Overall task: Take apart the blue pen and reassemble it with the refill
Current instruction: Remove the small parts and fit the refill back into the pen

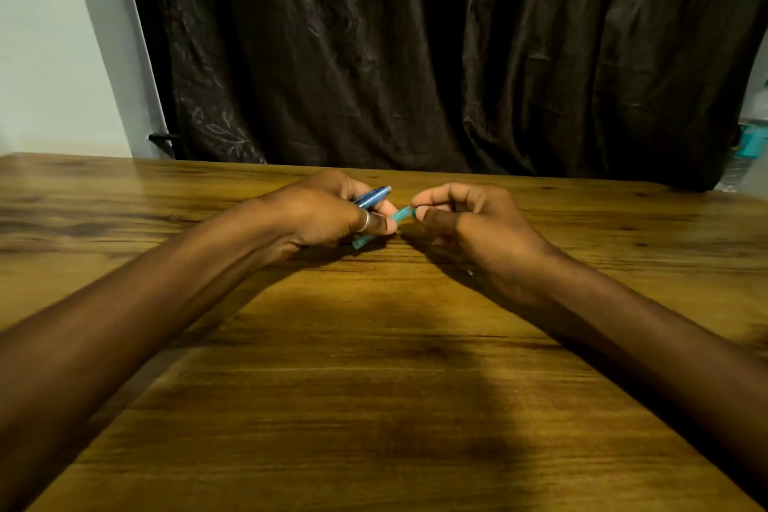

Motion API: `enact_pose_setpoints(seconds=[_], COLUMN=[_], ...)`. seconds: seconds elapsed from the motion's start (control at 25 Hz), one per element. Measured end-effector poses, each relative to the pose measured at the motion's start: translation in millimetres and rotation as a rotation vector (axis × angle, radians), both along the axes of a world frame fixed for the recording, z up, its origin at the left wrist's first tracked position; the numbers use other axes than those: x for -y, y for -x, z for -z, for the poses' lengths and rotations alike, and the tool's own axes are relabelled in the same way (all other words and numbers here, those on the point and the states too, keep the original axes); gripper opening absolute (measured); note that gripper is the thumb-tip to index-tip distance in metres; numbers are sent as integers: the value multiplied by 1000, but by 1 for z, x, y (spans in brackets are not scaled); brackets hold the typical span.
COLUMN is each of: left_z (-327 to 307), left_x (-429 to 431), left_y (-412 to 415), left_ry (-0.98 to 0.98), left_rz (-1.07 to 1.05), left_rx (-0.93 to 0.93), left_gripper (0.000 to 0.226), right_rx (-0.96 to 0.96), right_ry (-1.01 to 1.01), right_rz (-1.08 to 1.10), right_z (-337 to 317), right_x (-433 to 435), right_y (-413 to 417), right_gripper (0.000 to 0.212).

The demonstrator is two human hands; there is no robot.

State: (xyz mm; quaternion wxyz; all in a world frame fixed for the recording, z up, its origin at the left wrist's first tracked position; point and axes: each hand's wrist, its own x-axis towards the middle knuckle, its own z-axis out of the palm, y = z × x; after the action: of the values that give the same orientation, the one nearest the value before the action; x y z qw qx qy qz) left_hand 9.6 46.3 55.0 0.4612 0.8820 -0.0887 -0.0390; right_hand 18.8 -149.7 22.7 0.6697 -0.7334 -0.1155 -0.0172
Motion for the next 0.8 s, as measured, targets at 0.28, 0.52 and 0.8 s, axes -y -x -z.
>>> enact_pose_setpoints(seconds=[0.28, 0.52, 0.8], left_z=[-1, -2, -1], left_x=[4, 4, 3], left_y=[5, 5, 4], left_ry=[27, 30, 3], left_rz=[-22, -20, 40], left_rx=[26, 31, 103], left_gripper=[12, 15, 13], right_rx=[77, 172, 244], right_ry=[-36, 43, 249], right_rz=[0, 6, 70], right_z=[-4, -6, -9], right_x=[3, 4, 6], right_y=[-2, 1, 1], right_gripper=[14, 16, 19])
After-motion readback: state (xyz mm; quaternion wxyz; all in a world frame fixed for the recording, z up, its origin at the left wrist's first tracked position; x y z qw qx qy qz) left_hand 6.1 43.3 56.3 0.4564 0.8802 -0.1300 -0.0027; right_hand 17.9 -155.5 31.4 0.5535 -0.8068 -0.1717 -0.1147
